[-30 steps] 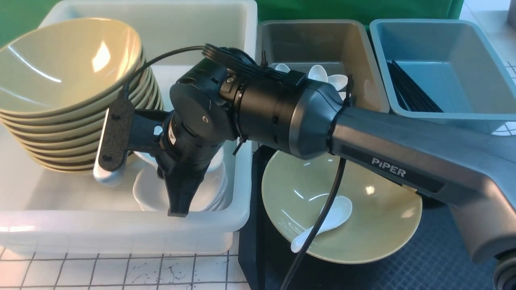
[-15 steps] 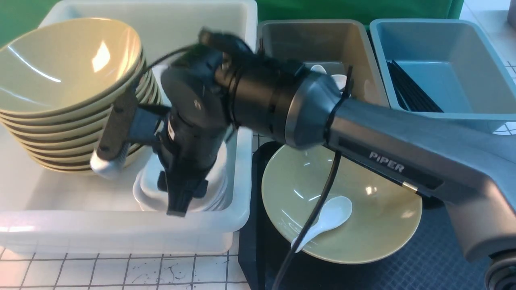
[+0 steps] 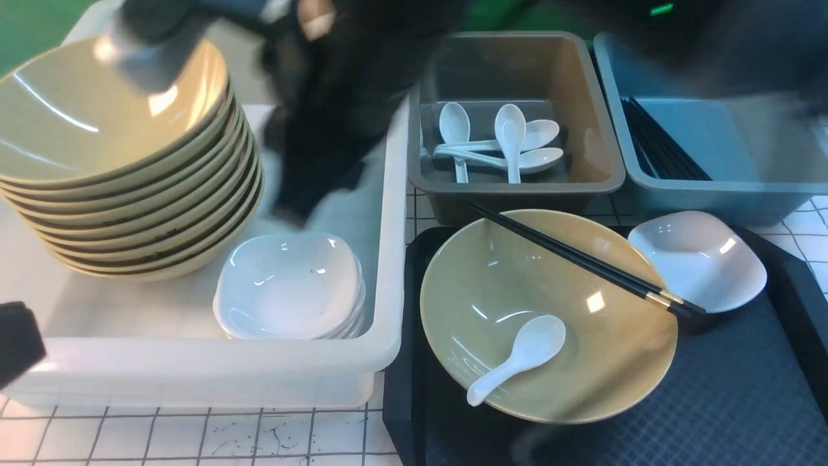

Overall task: On white black table put chopsticks spoon bowls plates into blue grey white boxes.
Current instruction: 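Place the white bowl into the white bin on top of the stacked bowls with the right gripper, then move the grippers toward the tableware on the black tray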

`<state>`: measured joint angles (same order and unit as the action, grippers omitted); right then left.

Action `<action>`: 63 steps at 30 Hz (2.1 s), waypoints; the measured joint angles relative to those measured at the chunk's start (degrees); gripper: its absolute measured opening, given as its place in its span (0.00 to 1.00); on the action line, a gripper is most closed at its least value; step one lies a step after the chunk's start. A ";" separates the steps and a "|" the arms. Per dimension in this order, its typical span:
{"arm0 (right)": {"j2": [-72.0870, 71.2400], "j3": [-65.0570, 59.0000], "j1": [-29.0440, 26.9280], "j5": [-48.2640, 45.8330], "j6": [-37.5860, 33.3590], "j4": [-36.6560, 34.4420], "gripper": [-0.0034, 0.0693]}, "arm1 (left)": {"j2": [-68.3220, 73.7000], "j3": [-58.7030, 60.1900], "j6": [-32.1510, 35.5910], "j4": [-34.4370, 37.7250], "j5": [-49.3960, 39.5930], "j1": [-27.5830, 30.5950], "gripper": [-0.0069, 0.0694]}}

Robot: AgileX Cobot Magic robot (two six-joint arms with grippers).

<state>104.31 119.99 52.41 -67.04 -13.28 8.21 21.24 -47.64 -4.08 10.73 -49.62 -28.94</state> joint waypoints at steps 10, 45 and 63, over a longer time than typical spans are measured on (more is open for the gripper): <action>-21.39 -32.32 -11.92 -0.05 3.11 2.58 0.40 | 5.31 0.00 16.15 19.29 3.68 0.00 0.09; -5.29 -50.88 -23.38 31.53 -6.03 3.62 0.66 | 18.74 0.00 40.98 43.42 4.57 0.00 0.09; -8.56 -47.08 -24.31 20.22 -4.36 3.22 0.18 | 18.82 0.00 42.33 40.23 4.45 0.00 0.09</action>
<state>95.75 72.91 28.11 -46.82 -17.64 11.43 40.06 -47.64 38.25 50.96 -45.17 -28.94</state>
